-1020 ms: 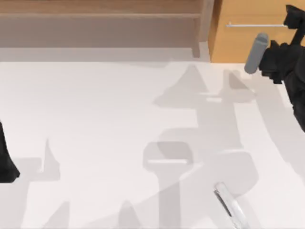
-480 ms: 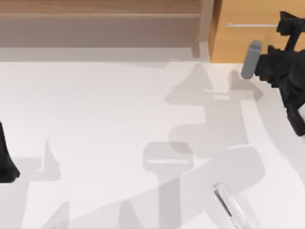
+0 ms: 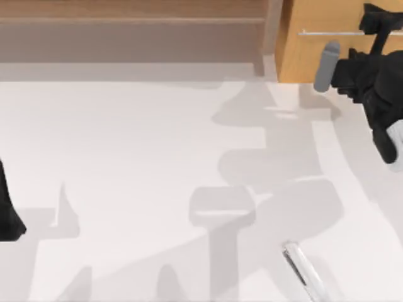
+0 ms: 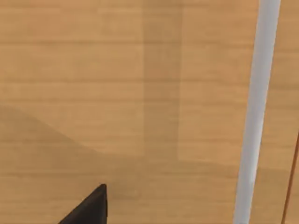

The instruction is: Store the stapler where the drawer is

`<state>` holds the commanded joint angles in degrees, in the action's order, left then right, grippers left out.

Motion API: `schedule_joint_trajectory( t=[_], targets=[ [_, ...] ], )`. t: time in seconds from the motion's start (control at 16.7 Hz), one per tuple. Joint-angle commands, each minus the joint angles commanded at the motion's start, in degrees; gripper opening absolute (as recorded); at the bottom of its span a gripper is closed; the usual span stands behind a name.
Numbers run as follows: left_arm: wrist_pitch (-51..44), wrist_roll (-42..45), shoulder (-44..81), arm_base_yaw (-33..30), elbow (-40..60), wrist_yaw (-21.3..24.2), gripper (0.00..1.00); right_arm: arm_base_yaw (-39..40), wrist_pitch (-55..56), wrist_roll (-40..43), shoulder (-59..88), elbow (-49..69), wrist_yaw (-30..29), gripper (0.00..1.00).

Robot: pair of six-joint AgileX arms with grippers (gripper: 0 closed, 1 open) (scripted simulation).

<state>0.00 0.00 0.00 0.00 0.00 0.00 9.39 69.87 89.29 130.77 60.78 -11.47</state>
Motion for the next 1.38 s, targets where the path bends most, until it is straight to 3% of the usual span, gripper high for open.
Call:
schedule_joint_trajectory(
  t=[0.18,0.96,1.38],
  targets=[
    [0.0,0.0,0.0,0.0,0.0,0.0,1.0,0.0,0.0,0.0,0.0,0.0,0.0,1.0],
    [0.0,0.0,0.0,0.0,0.0,0.0,1.0,0.0,0.0,0.0,0.0,0.0,0.0,0.02],
    [0.0,0.0,0.0,0.0,0.0,0.0,1.0,0.0,0.0,0.0,0.0,0.0,0.0,0.0]
  ],
)
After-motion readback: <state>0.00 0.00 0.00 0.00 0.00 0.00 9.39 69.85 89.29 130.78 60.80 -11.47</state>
